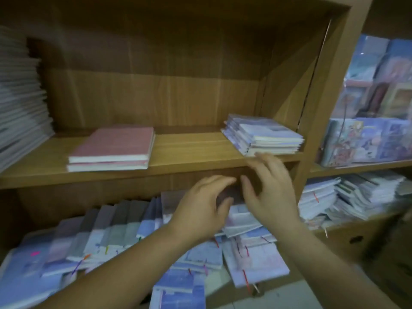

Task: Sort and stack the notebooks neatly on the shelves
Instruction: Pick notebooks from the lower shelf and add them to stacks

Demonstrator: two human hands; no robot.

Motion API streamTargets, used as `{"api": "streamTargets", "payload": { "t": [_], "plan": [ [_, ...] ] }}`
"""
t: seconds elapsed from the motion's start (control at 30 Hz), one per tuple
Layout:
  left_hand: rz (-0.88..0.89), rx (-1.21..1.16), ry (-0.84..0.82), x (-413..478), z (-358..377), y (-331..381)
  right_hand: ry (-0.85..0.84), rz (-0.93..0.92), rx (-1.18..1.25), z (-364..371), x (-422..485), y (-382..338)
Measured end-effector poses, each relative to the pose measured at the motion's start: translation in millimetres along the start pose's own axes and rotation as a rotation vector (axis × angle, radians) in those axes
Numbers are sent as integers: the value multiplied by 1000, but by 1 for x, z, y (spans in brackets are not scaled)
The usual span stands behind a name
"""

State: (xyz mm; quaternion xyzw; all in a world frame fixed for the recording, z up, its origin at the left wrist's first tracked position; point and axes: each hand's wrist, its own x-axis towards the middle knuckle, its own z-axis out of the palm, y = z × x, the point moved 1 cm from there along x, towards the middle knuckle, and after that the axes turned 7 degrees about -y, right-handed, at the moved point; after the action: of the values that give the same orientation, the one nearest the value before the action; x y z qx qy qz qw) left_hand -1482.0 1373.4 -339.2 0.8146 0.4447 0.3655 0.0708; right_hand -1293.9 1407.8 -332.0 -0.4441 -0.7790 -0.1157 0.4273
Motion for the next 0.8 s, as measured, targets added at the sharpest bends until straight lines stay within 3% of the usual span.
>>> {"api": "streamTargets", "payload": {
  "t": [0.17, 0.27, 0.33, 0.47, 0.53, 0.7, 0.8],
  "plan": [
    [-531, -257, -148, -131, 17, -55, -582, 408, 610, 85, -74, -75],
    [-723, -273, -198, -203, 28, -89, -1006, 422, 592, 130, -99, -91],
    [-792, -288, -170, -231, 33, -108, -1167, 401, 477, 154, -113, -91],
    [-858, -241, -86, -235, 34, -134, -998, 622, 497, 180, -137, -74],
    [-928, -261, -70, -220, 29, -151, -878, 633, 490, 184, -131, -66],
    [-1003, -175, 1, -202, 8, -184, -501, 425, 351, 197, -99, -79],
    [-996, -172, -13, -207, 1, -192, -519, 171, 150, 235, -81, -94]
  ]
}}
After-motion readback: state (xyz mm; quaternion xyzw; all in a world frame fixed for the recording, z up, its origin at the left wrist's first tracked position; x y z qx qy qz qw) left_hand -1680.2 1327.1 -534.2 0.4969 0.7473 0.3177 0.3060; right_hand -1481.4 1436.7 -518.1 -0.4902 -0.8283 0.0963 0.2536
